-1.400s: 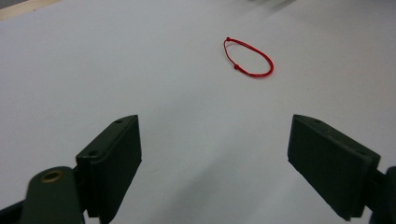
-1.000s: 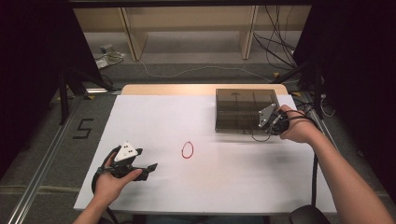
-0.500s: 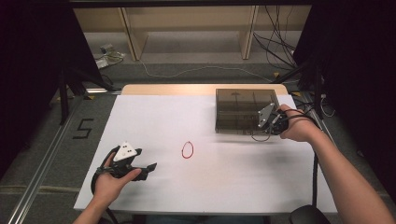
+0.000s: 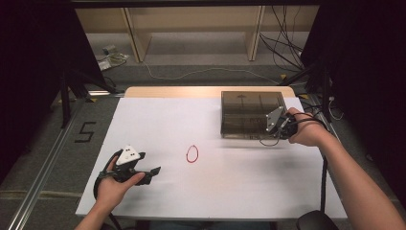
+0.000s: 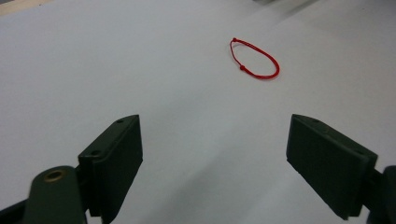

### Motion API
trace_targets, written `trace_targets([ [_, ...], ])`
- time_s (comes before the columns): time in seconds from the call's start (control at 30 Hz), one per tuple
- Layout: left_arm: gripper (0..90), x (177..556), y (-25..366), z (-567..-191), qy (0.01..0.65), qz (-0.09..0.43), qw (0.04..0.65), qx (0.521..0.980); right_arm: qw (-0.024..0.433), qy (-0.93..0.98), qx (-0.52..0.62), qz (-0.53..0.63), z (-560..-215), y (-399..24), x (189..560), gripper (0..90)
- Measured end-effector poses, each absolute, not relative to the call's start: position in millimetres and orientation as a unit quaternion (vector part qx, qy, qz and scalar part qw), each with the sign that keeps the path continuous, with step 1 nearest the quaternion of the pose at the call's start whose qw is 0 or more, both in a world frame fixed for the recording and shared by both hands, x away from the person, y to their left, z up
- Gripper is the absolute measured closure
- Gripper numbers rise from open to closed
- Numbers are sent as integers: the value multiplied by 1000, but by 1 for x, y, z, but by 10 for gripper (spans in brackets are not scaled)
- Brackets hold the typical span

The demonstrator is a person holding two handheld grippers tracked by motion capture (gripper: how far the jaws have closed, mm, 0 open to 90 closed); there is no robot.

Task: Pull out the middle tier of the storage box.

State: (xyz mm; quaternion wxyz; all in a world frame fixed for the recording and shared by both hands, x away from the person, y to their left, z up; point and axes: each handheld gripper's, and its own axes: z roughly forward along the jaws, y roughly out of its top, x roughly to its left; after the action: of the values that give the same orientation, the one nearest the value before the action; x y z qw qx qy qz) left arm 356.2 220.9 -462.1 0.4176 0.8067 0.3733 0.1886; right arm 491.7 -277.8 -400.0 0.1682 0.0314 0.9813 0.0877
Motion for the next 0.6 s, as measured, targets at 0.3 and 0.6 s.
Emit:
trace_targets([
  [0.3,185,356,221,-462,375,189,418,806,170,981,30,87,-399,-277,490,867],
  [0.6,185,356,221,-462,374,187,418,806,169,981,33,92,-400,-279,487,868],
])
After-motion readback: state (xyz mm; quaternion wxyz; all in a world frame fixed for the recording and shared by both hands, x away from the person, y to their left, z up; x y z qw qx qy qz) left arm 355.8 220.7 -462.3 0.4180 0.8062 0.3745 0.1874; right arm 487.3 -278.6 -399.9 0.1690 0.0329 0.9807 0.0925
